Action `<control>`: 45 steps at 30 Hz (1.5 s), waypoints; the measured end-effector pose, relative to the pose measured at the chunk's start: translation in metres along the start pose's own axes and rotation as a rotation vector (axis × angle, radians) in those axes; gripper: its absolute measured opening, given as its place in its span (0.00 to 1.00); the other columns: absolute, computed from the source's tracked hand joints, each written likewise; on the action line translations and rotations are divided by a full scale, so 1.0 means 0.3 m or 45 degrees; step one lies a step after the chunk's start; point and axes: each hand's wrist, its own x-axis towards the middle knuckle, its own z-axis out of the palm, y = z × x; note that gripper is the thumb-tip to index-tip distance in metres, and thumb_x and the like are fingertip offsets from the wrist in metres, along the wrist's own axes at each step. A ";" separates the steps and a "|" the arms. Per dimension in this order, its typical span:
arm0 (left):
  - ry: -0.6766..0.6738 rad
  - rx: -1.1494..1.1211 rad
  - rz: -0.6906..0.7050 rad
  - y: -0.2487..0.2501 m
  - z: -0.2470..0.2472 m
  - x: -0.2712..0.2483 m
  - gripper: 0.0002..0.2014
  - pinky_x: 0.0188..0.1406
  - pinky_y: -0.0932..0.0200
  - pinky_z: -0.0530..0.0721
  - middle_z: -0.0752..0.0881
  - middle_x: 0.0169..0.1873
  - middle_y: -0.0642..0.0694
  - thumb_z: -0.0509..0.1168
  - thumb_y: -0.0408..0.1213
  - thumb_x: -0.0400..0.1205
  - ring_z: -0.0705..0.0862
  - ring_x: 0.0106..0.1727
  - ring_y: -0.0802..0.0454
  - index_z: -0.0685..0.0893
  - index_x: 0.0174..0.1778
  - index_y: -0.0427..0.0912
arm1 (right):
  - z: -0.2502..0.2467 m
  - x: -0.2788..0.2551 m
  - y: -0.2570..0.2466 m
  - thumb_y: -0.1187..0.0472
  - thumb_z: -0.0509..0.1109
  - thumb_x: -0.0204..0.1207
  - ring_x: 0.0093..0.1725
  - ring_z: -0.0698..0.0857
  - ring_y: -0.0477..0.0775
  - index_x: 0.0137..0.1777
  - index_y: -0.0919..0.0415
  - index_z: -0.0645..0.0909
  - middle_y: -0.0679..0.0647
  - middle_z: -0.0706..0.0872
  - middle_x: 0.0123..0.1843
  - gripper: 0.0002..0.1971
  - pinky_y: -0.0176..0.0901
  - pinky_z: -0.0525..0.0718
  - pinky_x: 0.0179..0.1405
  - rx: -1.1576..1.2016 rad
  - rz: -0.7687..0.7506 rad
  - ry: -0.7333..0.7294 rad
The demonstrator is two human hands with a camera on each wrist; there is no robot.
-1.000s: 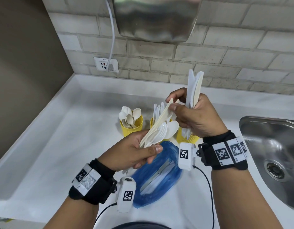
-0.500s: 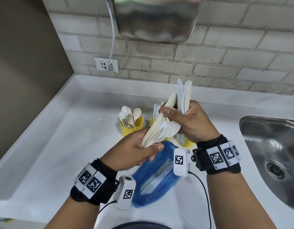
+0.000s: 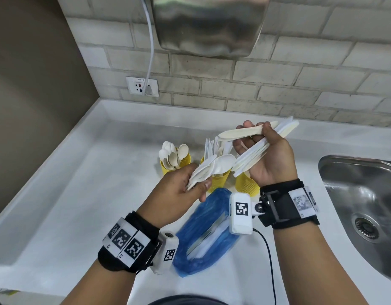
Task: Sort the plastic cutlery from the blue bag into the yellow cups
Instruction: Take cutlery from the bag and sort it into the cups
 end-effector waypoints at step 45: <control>-0.321 -1.184 -0.162 0.017 -0.017 -0.011 0.21 0.16 0.67 0.55 0.71 0.20 0.45 0.59 0.53 0.87 0.52 0.18 0.55 0.86 0.54 0.38 | 0.013 -0.093 0.106 0.51 0.77 0.79 0.18 0.60 0.52 0.55 0.85 0.76 0.77 0.68 0.27 0.31 0.37 0.64 0.17 -0.814 0.235 -0.826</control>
